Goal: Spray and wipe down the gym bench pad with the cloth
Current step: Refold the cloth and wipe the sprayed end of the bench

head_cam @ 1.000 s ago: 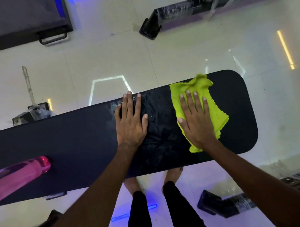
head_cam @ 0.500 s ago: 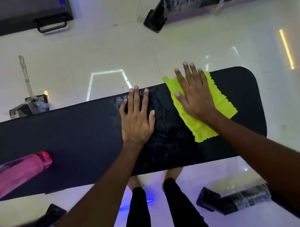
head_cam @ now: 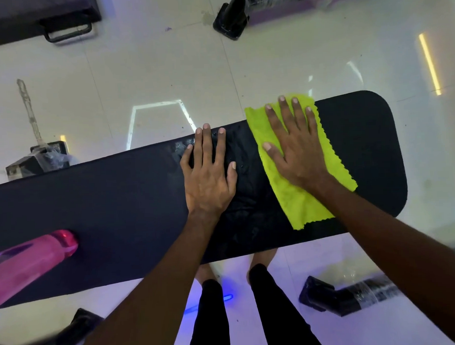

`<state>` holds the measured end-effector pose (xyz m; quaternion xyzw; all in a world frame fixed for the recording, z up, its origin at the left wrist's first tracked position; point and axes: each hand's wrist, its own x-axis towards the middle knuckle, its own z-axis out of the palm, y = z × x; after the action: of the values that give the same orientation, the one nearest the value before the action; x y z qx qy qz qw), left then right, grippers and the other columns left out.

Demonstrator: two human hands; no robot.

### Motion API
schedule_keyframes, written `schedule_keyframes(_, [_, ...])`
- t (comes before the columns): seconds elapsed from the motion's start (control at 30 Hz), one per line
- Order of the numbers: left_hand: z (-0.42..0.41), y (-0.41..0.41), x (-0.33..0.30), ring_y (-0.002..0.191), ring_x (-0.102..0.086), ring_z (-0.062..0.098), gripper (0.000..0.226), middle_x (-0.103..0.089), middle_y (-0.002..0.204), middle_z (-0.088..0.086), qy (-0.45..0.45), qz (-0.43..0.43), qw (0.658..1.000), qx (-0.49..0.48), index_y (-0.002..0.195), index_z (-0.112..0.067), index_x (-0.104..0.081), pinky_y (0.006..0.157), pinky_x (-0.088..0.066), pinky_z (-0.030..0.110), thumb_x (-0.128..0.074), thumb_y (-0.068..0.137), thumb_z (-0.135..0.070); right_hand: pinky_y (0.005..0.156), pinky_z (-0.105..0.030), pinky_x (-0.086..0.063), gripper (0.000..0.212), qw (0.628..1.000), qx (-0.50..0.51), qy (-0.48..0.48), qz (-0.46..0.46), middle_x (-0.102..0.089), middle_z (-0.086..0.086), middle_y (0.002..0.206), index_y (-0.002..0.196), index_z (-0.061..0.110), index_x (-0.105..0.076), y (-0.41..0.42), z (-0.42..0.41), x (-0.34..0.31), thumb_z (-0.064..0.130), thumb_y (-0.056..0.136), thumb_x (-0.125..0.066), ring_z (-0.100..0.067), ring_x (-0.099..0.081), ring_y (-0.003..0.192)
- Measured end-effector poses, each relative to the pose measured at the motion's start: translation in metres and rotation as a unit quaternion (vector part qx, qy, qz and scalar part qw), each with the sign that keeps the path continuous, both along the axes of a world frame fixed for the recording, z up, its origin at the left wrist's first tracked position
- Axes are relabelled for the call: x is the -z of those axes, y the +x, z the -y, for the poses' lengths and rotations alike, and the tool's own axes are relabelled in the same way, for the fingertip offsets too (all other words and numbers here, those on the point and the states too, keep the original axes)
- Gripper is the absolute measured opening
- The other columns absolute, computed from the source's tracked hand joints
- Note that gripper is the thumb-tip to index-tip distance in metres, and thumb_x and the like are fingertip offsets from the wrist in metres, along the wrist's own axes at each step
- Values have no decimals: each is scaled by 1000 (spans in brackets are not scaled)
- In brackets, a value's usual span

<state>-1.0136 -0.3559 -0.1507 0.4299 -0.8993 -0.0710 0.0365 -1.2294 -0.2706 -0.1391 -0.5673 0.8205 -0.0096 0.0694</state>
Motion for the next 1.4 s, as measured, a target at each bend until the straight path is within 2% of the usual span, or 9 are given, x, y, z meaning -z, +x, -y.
schedule_keyframes(0.2, [0, 0, -1, 163, -15, 26, 69, -14, 175, 13, 0, 0, 1000, -2, 167, -20, -15, 126, -22, 49, -33, 105, -44, 131, -64, -8, 77, 988, 154, 11, 2, -5, -17, 178, 170, 17, -9, 68, -57, -4, 56, 106, -27, -42, -3, 164])
schedule_keyframes(0.47, [0, 1, 3, 163, -14, 26, 68, -13, 175, 13, -11, -2, 1000, 0, 168, -21, -14, 126, -22, 48, -31, 106, -44, 130, -65, -8, 71, 1000, 5, -8, -12, -5, -12, 179, 170, 25, -9, 21, -8, 4, 60, 109, -20, -36, -2, 165])
schedule_keyframes(0.73, [0, -1, -2, 163, -15, 26, 69, -13, 175, 14, -5, 4, 1000, 0, 168, -20, -15, 126, -22, 49, -33, 106, -44, 130, -64, -11, 71, 979, 202, 2, -2, -6, -16, 178, 170, 19, -10, 96, -75, -1, 52, 108, -19, -41, -4, 165])
schedule_keyframes(0.83, [0, -1, -3, 163, -16, 26, 69, -14, 175, 13, -2, 2, 1000, 0, 168, -20, -15, 126, -22, 48, -33, 105, -44, 130, -66, -8, 74, 989, 148, 20, 5, -4, -20, 177, 170, 17, -9, 117, -71, 2, 55, 107, -21, -45, -2, 163])
schedule_keyframes(0.93, [1, 0, -1, 163, -15, 26, 69, -14, 175, 13, -11, 3, 1000, 4, 168, -20, -14, 126, -21, 48, -32, 105, -44, 131, -64, -8, 73, 1000, 29, 3, 9, -5, -15, 178, 170, 21, -9, 69, -46, 5, 58, 108, -19, -40, -3, 165])
schedule_keyframes(1.0, [1, 0, 1, 163, -16, 26, 68, -14, 175, 14, -19, 4, 1000, 5, 168, -20, -14, 126, -21, 47, -31, 106, -44, 132, -60, -9, 71, 1000, 13, -8, 2, -5, -11, 179, 170, 24, -9, 31, -36, 6, 57, 109, -19, -34, -3, 166])
schedule_keyframes(1.1, [0, 1, 1, 162, -17, 26, 67, -16, 175, 14, -26, 2, 1000, 6, 167, -20, -15, 126, -21, 47, -29, 107, -43, 133, -57, -8, 69, 995, 93, -23, 2, -6, -9, 179, 170, 24, -9, 24, -46, 6, 54, 109, -25, -31, -3, 166])
schedule_keyframes(1.27, [-2, 0, -5, 163, -15, 27, 66, -14, 175, 15, -20, 15, 1000, 8, 168, -18, -13, 129, -20, 48, -27, 108, -43, 130, -62, -13, 70, 960, 279, -16, 2, -10, -15, 178, 170, 16, -13, 93, -114, -1, 49, 109, -25, -37, -7, 165])
schedule_keyframes(1.4, [-1, -1, -6, 163, -15, 28, 66, -16, 174, 16, -22, 15, 1000, 10, 168, -17, -13, 129, -20, 48, -26, 108, -42, 129, -67, -11, 76, 954, 299, 10, 1, -8, -22, 176, 169, 10, -11, 135, -98, 2, 54, 107, -19, -48, -5, 163])
